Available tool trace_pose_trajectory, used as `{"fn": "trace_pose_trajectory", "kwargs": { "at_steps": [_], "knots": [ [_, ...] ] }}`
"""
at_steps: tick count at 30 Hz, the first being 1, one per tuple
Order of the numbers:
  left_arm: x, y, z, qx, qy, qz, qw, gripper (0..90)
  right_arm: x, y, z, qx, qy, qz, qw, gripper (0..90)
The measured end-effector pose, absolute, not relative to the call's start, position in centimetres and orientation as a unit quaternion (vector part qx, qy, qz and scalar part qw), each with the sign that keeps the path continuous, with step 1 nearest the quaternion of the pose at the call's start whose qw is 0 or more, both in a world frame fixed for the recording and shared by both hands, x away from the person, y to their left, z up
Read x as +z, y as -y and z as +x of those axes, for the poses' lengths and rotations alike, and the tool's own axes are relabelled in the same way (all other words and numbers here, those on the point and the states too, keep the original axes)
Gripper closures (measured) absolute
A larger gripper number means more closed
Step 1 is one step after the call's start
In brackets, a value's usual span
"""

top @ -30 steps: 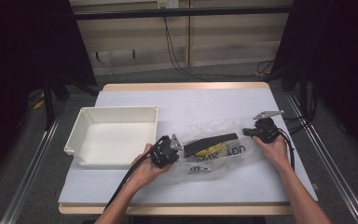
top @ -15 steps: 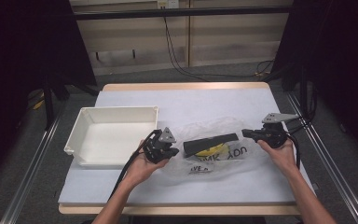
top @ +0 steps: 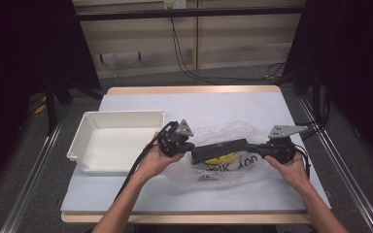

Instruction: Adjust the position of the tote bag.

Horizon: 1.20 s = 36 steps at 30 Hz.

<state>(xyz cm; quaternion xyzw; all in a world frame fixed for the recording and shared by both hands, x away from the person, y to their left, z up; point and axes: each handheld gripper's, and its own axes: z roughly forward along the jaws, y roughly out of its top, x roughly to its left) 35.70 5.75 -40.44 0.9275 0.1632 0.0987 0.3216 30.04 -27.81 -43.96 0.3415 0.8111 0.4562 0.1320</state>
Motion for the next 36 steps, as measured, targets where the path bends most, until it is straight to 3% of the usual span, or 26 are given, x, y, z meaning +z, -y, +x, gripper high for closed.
{"fn": "trace_pose_trajectory", "kwargs": {
  "at_steps": [19, 36],
  "knots": [
    [-41.8, -3.8, 40.0, 0.090, -0.192, 0.945, 0.249, 90.0, -47.3, 27.2, 27.5, 0.414, -0.843, 0.327, 0.103, 90.0],
    [-42.1, -4.4, 41.1, 0.084, -0.202, 0.940, 0.260, 90.0, -48.0, 27.5, 26.2, 0.404, -0.850, 0.323, 0.102, 90.0]
  ]
}}
